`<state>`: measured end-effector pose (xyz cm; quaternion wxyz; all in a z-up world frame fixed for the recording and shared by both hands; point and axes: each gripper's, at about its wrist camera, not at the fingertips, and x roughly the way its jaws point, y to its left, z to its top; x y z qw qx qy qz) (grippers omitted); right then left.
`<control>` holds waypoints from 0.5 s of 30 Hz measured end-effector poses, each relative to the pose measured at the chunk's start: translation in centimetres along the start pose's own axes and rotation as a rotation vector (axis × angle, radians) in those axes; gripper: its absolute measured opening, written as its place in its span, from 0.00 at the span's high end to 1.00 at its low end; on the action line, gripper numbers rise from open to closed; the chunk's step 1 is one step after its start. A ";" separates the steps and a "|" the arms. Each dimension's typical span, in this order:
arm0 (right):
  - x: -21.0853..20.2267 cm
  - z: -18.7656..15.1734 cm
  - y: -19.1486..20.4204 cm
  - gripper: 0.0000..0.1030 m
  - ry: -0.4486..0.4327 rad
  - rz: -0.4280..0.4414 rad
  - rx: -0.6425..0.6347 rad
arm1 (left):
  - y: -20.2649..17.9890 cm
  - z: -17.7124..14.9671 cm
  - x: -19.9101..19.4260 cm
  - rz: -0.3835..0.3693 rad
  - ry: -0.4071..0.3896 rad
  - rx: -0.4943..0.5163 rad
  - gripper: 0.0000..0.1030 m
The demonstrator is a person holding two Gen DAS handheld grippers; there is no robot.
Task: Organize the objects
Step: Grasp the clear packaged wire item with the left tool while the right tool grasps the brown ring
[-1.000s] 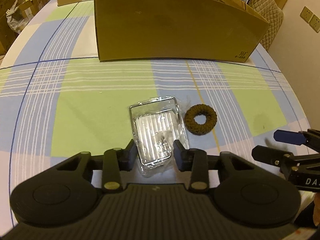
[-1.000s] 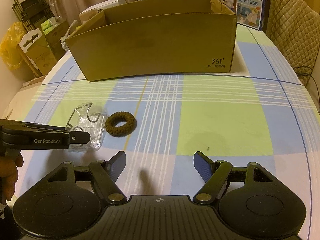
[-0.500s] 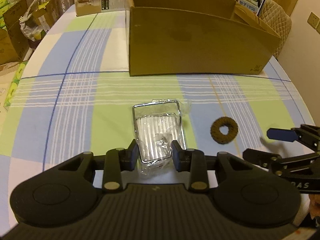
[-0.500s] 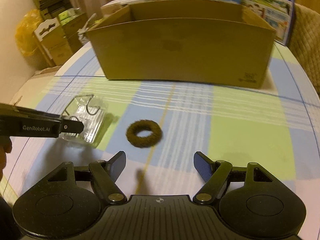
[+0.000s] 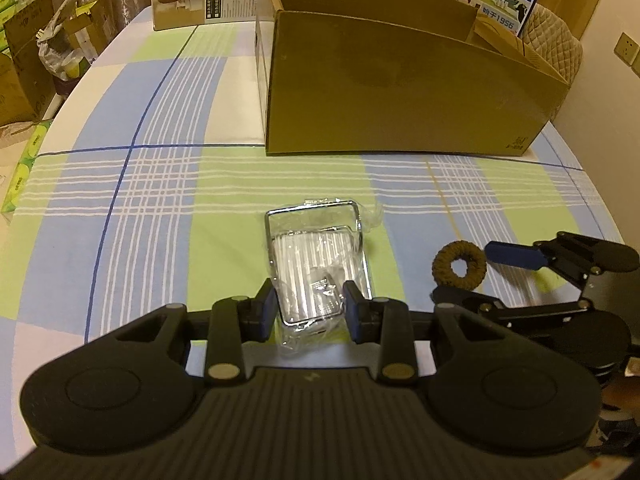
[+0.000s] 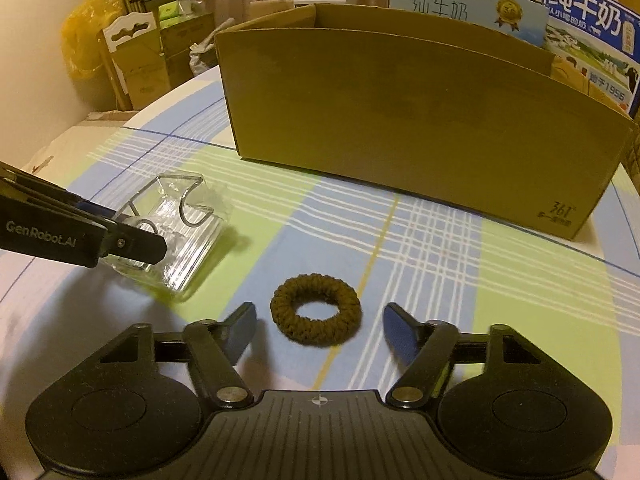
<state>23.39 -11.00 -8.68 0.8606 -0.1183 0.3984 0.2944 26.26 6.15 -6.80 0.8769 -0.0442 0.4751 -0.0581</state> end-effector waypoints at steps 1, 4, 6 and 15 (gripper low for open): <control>0.1 0.0 0.0 0.43 0.000 0.000 0.004 | 0.0 0.0 0.1 -0.001 0.000 -0.001 0.72; 0.2 0.1 0.1 0.52 -0.011 -0.004 -0.003 | 0.1 -0.1 0.2 -0.007 0.003 -0.010 0.72; 0.2 0.2 0.3 0.61 -0.012 -0.005 -0.009 | 0.1 -0.2 0.2 -0.007 0.004 -0.011 0.72; -1.7 0.3 0.4 0.84 -0.021 -0.024 0.013 | -0.7 -0.3 -0.8 -0.013 -0.006 0.002 0.72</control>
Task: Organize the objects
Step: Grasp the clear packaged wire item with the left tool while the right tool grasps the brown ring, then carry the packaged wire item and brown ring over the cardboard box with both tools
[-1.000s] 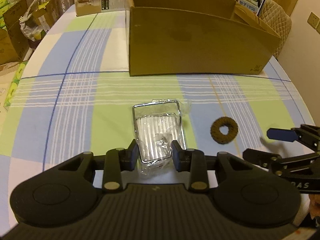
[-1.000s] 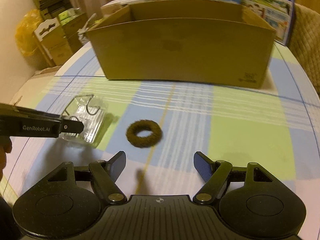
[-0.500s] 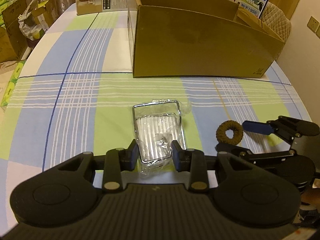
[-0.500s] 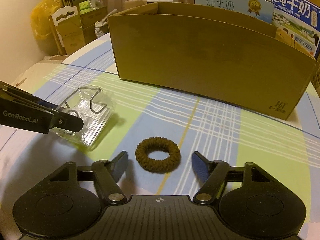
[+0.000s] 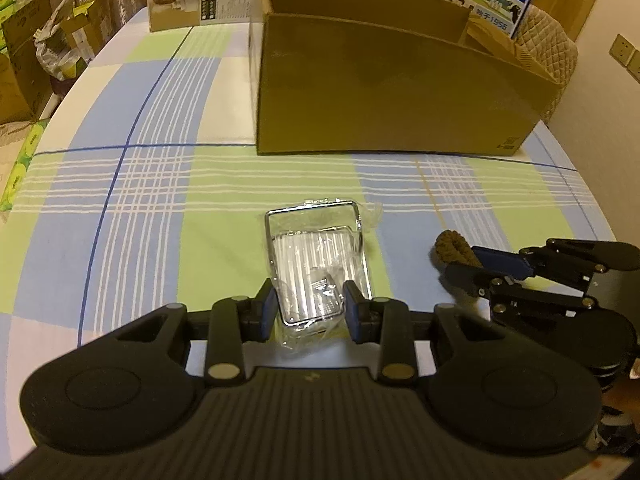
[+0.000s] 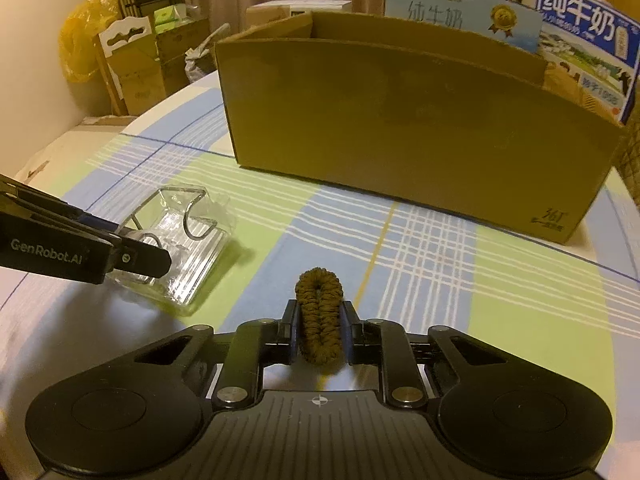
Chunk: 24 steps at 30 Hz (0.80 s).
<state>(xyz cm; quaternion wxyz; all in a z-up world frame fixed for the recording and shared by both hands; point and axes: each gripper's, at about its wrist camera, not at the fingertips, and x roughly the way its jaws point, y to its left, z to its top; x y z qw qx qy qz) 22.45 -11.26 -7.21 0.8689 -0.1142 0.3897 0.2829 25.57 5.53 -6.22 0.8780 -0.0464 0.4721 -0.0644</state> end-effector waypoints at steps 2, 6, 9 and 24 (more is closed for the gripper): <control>-0.7 0.0 0.0 0.84 -0.004 -0.007 0.010 | -0.5 0.0 -0.5 -0.004 -0.006 0.004 0.72; -2.5 0.1 -0.3 0.84 -0.015 -0.021 0.031 | -1.5 -0.1 -1.6 -0.011 -0.015 0.015 0.72; -4.1 0.0 -0.5 0.84 -0.025 -0.029 0.050 | -2.2 -0.4 -2.6 -0.012 -0.022 0.023 0.72; -10.7 -0.6 -1.0 0.84 -0.074 -0.064 0.104 | -5.0 -1.6 -8.1 -0.003 -0.064 0.065 0.72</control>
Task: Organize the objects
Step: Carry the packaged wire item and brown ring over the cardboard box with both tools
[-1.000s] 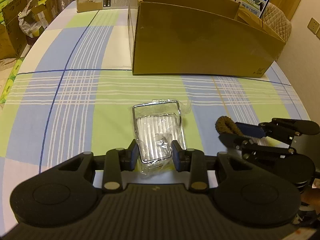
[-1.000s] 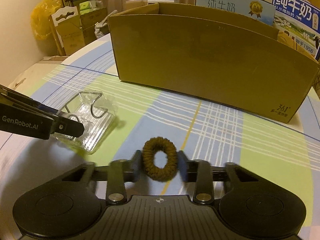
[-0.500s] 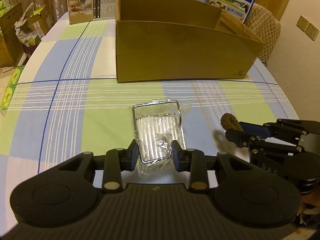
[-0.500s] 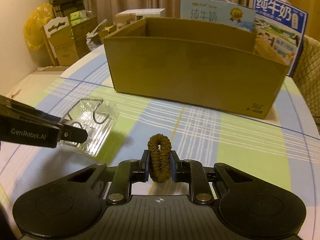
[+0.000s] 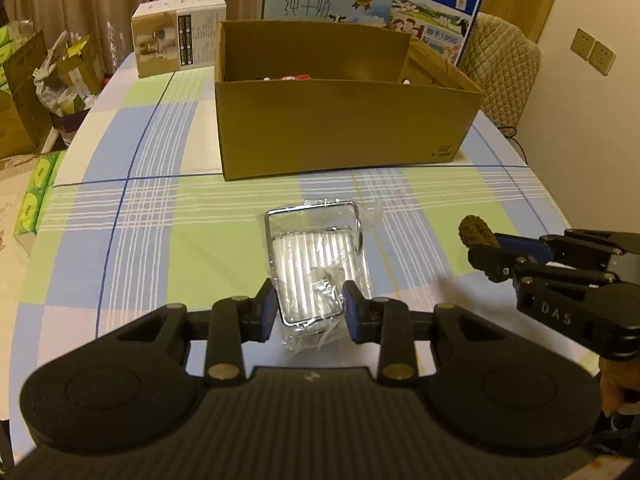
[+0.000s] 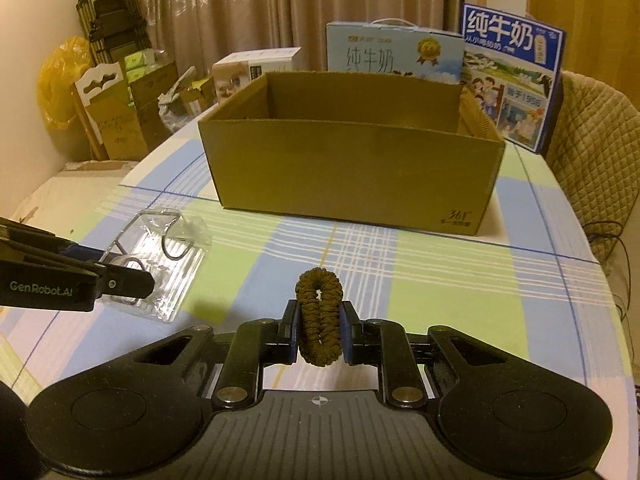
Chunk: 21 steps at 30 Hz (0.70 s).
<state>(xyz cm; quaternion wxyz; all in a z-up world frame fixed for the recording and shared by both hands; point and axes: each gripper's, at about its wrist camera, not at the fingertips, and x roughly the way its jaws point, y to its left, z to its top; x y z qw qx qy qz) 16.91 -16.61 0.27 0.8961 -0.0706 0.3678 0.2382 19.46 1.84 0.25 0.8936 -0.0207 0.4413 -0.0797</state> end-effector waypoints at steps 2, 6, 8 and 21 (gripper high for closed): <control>-0.6 0.0 -0.1 0.84 -0.006 -0.001 0.004 | -0.3 0.0 -0.5 0.002 -0.004 0.004 0.72; -1.8 -0.1 -0.3 0.84 -0.017 -0.008 0.009 | -0.9 -0.2 -1.4 0.004 -0.014 0.012 0.72; -2.3 -0.1 -0.5 0.84 -0.022 -0.011 0.012 | -1.2 -0.2 -1.8 0.003 -0.017 0.016 0.72; -3.8 -0.3 -1.7 0.84 -0.037 -0.030 0.032 | -2.2 0.0 -2.7 0.000 -0.031 0.034 0.72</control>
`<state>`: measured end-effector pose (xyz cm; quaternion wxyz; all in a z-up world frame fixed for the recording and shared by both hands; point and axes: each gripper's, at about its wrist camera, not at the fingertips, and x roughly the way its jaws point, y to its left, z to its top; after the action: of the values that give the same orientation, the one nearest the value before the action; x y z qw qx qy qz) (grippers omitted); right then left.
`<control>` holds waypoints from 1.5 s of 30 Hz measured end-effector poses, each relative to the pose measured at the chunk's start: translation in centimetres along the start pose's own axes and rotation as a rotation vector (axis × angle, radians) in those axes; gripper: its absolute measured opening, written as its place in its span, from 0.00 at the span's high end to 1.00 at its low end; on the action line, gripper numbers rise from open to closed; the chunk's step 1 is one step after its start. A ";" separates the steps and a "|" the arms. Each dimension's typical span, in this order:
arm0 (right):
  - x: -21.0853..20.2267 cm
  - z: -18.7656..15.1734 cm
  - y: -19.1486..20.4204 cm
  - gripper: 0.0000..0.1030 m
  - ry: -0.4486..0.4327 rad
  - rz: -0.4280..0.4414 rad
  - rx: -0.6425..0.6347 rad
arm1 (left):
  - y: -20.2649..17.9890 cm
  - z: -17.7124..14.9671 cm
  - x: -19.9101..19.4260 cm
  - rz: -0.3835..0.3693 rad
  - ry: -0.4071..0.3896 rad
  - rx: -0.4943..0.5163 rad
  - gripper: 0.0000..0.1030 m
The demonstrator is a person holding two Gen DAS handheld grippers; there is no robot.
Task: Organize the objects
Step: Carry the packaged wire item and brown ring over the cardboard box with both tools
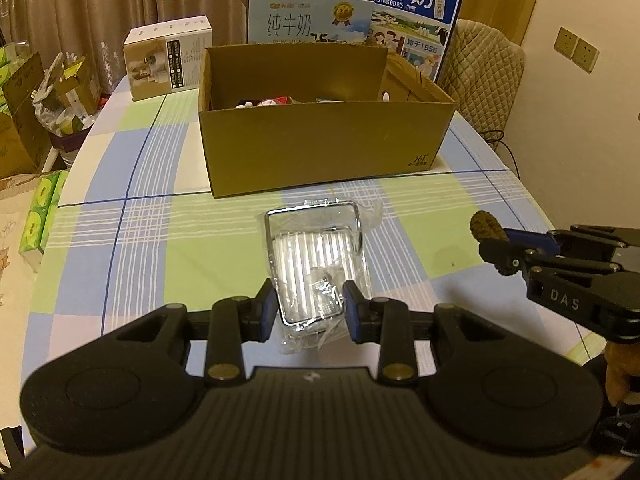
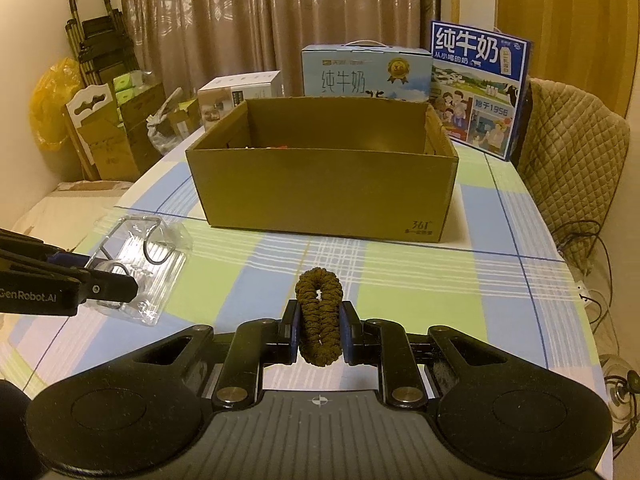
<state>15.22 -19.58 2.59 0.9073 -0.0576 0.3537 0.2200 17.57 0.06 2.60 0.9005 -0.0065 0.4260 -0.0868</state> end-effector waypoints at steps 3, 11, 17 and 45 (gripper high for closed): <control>-0.1 -0.1 -0.2 0.84 0.001 -0.003 0.005 | -0.1 0.1 0.1 -0.002 0.001 0.000 0.72; 0.0 -0.1 -0.5 0.84 0.004 -0.007 0.008 | 0.0 0.5 0.2 -0.003 -0.003 0.001 0.72; 0.1 0.1 -0.8 0.84 0.004 -0.012 0.006 | 0.2 1.6 0.2 -0.005 -0.014 0.011 0.72; 1.6 8.0 -3.0 0.84 -0.058 -0.031 -0.058 | 2.1 11.4 1.8 -0.019 -0.067 0.043 0.72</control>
<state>22.51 -19.63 7.36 0.9184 -0.0828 0.3198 0.2176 27.73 1.13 8.28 0.9133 0.0059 0.3936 -0.1042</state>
